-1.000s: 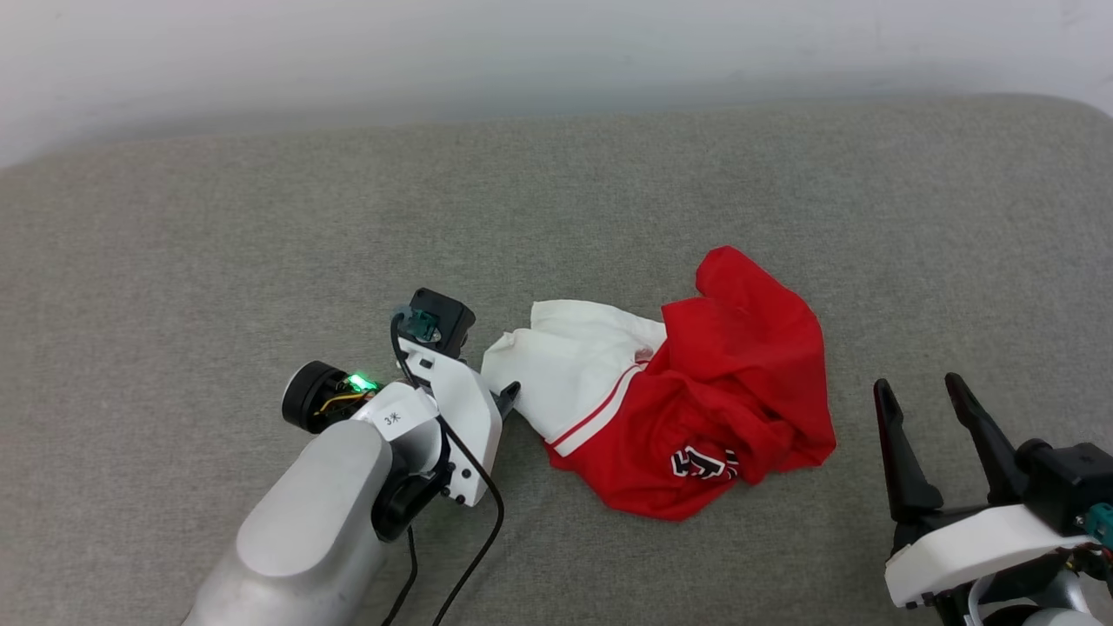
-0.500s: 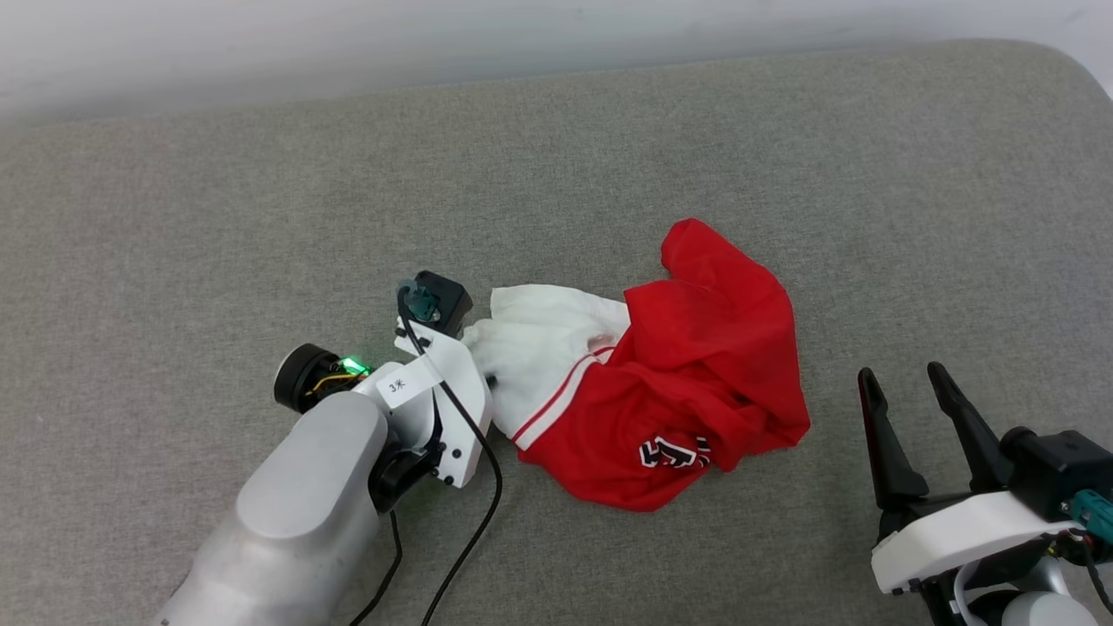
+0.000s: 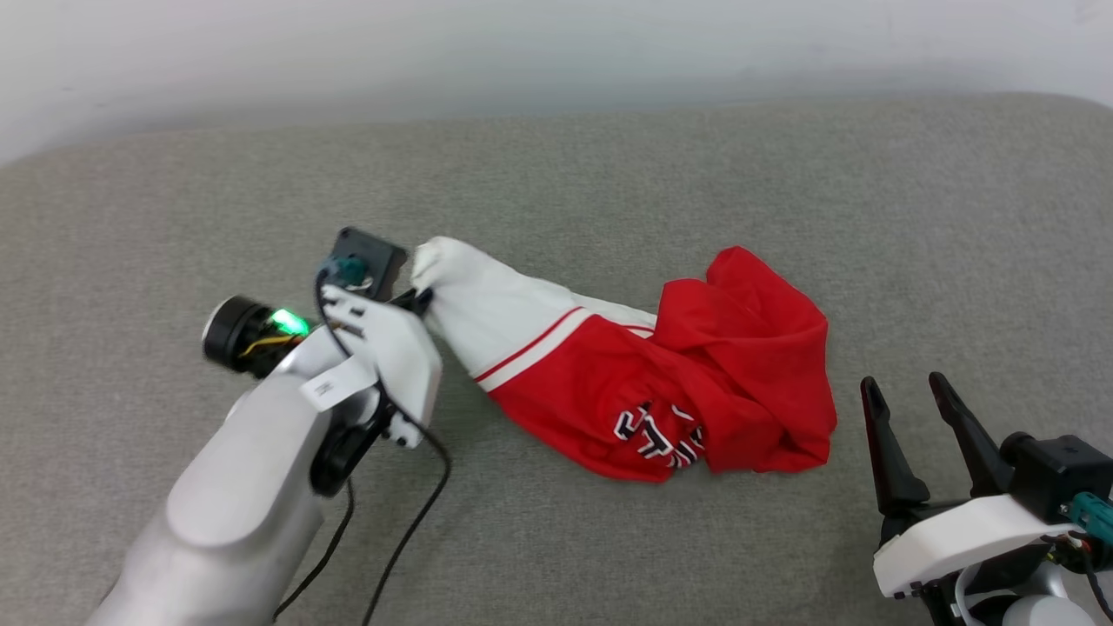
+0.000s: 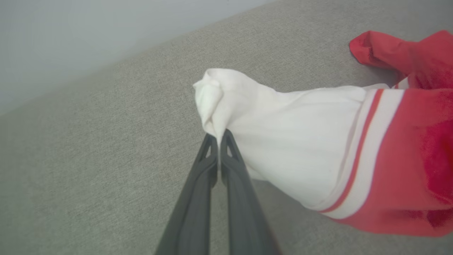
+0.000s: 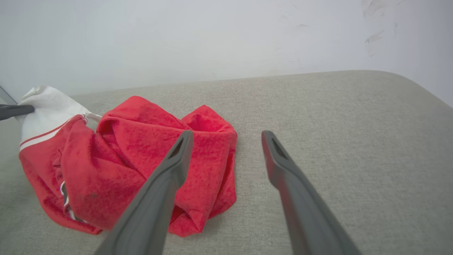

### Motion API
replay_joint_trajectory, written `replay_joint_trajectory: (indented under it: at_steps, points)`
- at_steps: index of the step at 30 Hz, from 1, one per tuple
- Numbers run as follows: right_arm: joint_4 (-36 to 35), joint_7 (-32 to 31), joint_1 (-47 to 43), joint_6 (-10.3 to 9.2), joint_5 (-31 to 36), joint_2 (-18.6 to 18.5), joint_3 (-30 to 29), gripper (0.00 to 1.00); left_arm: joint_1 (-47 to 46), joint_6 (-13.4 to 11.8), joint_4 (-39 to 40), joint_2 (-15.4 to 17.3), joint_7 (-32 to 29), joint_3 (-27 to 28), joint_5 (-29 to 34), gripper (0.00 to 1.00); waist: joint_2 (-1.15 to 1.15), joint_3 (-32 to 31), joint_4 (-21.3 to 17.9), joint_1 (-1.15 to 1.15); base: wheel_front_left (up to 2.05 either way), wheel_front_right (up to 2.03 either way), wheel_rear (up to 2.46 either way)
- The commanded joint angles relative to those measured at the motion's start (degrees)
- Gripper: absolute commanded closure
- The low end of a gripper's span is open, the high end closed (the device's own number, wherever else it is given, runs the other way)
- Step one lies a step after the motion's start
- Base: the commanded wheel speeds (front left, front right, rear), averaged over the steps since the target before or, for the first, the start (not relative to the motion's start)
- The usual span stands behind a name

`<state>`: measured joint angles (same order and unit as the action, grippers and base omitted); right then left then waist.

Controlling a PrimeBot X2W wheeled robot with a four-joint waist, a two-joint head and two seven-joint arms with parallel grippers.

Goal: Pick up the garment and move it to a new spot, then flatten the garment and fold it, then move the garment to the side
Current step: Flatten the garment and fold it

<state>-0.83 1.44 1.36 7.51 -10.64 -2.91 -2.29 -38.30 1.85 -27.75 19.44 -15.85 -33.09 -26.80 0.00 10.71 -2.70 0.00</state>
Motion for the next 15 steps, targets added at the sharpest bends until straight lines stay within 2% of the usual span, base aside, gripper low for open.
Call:
replay_joint_trajectory:
  at_steps: [1,7,8,15]
  points:
    - [0.2,0.0,-0.3,-0.04,-0.3,0.1,-0.1,0.00,2.8,-1.2,1.9,1.3,0.4,0.7,-0.1,1.00,0.00,-1.0,1.1,0.00,0.00,0.00,0.00]
    - [0.4,0.2,-1.2,-0.04,-0.5,0.1,-0.6,0.00,13.8,-6.5,10.0,5.4,0.5,4.7,-3.5,1.00,0.00,-2.0,1.9,0.00,0.00,0.00,0.00]
    - [0.4,0.2,-1.7,-0.04,-0.7,0.1,-1.1,0.00,20.5,-9.2,12.7,6.5,0.6,6.9,-6.1,1.00,0.00,-2.5,2.5,0.00,0.00,0.00,0.00]
    - [-0.2,-0.8,-1.7,-0.04,0.0,0.1,-1.6,0.00,32.1,-12.4,13.7,5.6,1.2,9.7,-11.5,1.00,0.00,-3.4,3.0,0.00,0.00,0.00,0.00]
